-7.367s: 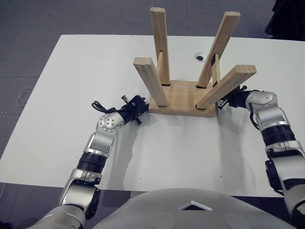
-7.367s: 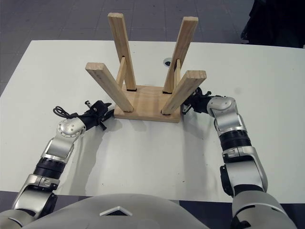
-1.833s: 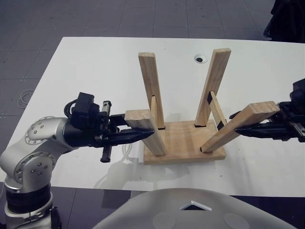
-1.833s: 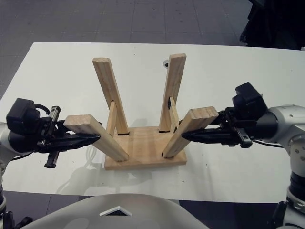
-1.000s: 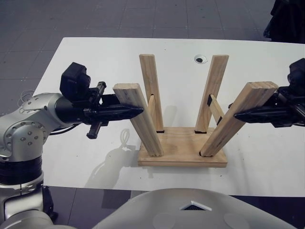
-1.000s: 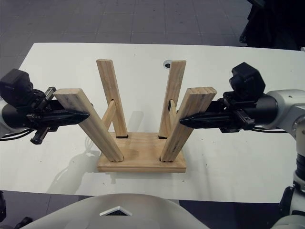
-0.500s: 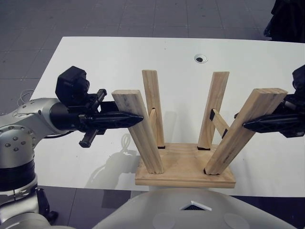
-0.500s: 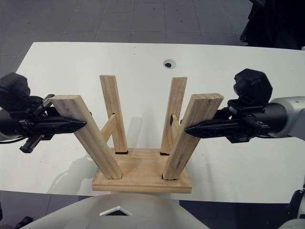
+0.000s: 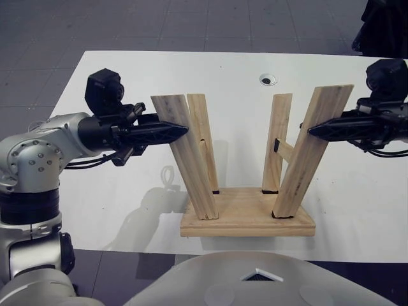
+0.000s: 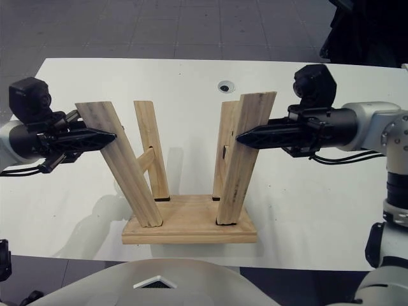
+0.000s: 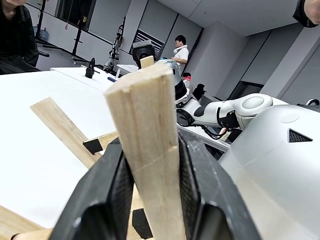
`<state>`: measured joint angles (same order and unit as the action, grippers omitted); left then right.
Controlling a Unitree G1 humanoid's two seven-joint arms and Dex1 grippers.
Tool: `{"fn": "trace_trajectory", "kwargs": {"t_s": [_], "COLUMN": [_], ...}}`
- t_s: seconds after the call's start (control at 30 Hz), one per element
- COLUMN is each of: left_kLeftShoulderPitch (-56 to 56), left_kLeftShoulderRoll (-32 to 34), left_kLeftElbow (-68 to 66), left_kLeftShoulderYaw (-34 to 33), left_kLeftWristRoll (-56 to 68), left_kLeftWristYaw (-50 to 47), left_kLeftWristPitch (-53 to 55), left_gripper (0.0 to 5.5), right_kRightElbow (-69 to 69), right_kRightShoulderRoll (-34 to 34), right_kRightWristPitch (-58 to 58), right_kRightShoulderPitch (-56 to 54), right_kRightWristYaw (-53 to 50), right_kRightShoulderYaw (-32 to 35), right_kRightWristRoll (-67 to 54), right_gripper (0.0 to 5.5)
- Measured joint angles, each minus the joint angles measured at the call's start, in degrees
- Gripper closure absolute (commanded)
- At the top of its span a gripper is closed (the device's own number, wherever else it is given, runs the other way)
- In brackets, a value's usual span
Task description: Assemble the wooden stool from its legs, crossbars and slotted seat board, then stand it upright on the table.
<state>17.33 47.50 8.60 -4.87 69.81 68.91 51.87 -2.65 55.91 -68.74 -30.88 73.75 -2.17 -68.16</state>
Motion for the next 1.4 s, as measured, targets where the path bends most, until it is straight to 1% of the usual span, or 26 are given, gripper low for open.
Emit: {"fn": "trace_trajectory", "kwargs": {"t_s": [0.13, 0.3, 0.43, 0.57, 0.73, 0.83, 0.97, 1.1, 1.3, 1.4], "left_kLeftShoulderPitch": [3.70, 3.98, 2.69, -0.37, -1.56, -1.50, -0.33, 1.89, 3.40, 5.01], "left_kLeftShoulderRoll": [-1.47, -1.55, -1.48, -0.61, 1.22, 1.25, -0.03, -2.13, -2.66, -3.54], "left_kLeftElbow": [-5.47, -5.31, -2.86, 1.09, 3.08, 3.31, 1.01, -3.57, -7.73, -11.74], "left_kLeftShoulderYaw": [2.30, 2.54, 2.29, 0.84, -1.24, -1.53, -0.47, 1.30, 3.09, 4.48], "left_kLeftWristRoll": [-2.27, -2.86, -1.92, 2.32, 8.71, 8.87, 5.18, 1.23, -0.39, -1.47], "left_kLeftWristYaw": [1.49, 2.61, 2.82, 1.56, -2.86, -3.47, -2.73, -1.68, 0.04, 1.00], "left_kLeftWristPitch": [0.03, 0.41, 1.56, 4.27, 10.73, 11.13, 9.25, 6.22, 4.96, 4.36], "left_gripper": [4.39, 4.38, 4.38, 4.38, 4.38, 4.38, 4.38, 4.38, 4.38, 4.38], "right_kRightElbow": [5.81, 4.62, 0.28, -3.93, -5.60, -5.81, -2.20, 3.37, 9.79, 15.35], "right_kRightShoulderRoll": [-2.60, -1.74, 0.66, 3.11, 4.11, 4.01, 0.57, -3.12, -4.52, -6.68], "right_kRightWristPitch": [1.43, 1.92, 0.66, -0.46, -3.39, -3.65, -3.92, -1.35, 0.39, 0.87], "right_kRightShoulderPitch": [-3.66, -3.30, -1.00, 2.18, 5.13, 5.23, 2.77, -0.45, -4.43, -6.91], "right_kRightWristYaw": [2.23, 4.55, 5.57, 5.44, 3.58, 2.13, 0.45, 0.33, 3.56, 5.05], "right_kRightShoulderYaw": [-3.35, -3.58, -2.45, -0.30, 1.79, 2.08, 0.43, -2.07, -6.91, -9.14], "right_kRightWristRoll": [3.40, 4.57, 3.48, 0.76, -3.02, -4.01, -2.38, 0.69, 3.29, 5.15], "right_gripper": [4.48, 4.48, 4.48, 4.48, 4.48, 4.48, 4.48, 4.48, 4.48, 4.48]}}
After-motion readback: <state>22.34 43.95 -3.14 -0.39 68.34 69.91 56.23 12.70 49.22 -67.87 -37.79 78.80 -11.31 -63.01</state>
